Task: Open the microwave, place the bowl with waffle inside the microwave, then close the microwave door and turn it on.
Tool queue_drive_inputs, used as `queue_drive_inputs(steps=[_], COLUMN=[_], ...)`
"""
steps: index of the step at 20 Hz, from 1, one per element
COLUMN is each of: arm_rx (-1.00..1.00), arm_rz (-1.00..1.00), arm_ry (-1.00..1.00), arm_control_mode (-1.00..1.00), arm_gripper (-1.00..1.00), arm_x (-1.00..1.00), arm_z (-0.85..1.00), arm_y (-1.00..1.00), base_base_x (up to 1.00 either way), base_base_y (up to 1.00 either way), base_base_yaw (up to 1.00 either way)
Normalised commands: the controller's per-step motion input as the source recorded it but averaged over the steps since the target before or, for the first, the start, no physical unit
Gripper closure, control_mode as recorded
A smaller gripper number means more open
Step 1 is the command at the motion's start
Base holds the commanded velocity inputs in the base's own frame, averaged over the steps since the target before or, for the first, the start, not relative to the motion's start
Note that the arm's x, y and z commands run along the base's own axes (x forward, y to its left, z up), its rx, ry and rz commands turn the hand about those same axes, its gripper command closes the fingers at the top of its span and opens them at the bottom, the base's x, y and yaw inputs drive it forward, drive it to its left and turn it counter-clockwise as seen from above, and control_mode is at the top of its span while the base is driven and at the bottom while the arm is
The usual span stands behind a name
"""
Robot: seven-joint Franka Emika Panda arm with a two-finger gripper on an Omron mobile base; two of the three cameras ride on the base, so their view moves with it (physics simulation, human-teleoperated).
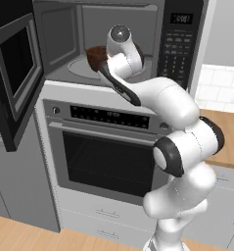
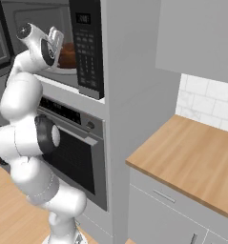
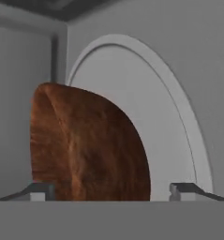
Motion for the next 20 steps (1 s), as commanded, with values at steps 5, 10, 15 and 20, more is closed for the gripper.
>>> queue_drive_inputs(steps=[5, 10, 15, 20], arm_rx=[0.13, 0.0, -0.14, -0.26], arm_rz=[0.09, 0.09, 0.08, 0.03], arm_ry=[-0.63, -0.48, -0.4, -0.2], arm_control_mode=[-1.0, -1.0, -1.0, -1.0], arm_gripper=[-1.0, -1.0, -1.0, -1.0], arm_x=[-0.86, -1.0, -1.0, -1.0], arm_z=[-0.21, 0.35, 0.72, 0.8], arm_y=[0.0, 0.25, 0.71, 0.5], base_base_x=[0.0, 0.0, 0.0, 0.0], base_base_y=[0.0, 0.0, 0.0, 0.0], base_base_yaw=[0.0, 0.0, 0.0, 0.0])
